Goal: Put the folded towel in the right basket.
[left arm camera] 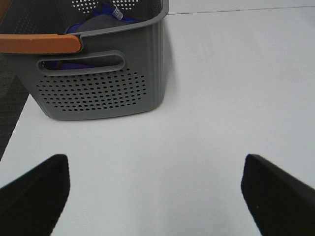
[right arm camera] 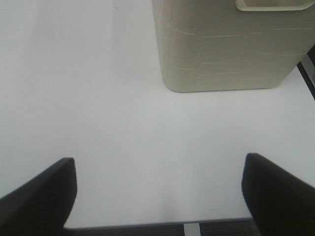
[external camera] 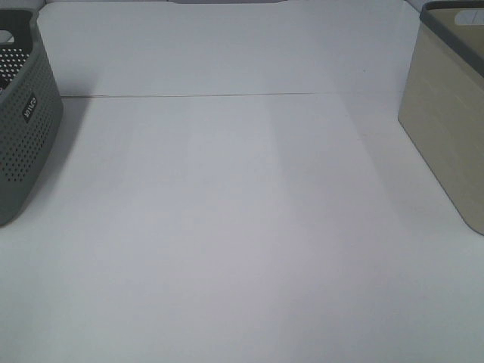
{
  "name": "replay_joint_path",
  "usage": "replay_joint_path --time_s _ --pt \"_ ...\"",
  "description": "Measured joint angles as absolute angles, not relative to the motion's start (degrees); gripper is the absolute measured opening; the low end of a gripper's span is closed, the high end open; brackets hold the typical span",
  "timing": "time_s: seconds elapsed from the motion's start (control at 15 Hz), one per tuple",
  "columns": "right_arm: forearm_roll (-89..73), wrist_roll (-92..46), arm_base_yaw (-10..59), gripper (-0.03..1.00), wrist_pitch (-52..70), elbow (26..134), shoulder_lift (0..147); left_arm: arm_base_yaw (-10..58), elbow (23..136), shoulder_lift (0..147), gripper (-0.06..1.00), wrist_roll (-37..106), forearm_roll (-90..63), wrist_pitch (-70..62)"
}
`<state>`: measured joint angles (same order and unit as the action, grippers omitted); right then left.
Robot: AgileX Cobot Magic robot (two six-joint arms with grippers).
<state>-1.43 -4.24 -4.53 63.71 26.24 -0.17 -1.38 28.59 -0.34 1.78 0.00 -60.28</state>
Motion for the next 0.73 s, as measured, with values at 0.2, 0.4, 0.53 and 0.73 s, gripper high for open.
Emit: replay_joint_path --time_s 0.2,0.4,0.53,0.73 --pt "-1.43 -4.24 -4.53 0.88 63.71 26.24 -0.17 -1.38 28.59 -0.34 0.88 1.78 0.0 -60.28" --pt "-1.43 -4.24 -4.53 0.88 63.71 26.24 -0.17 -1.38 28.59 -0.34 0.88 1.78 0.0 -60.28" --pt "-1.43 -4.24 -4.53 0.88 63.71 26.24 -0.17 -1.38 28.59 -0.34 0.88 1.78 0.0 -60.28" --pt "-1.43 -4.24 -4.53 0.88 63.71 26.24 -0.17 -1.38 28.59 -0.34 0.88 1.78 0.0 -60.28"
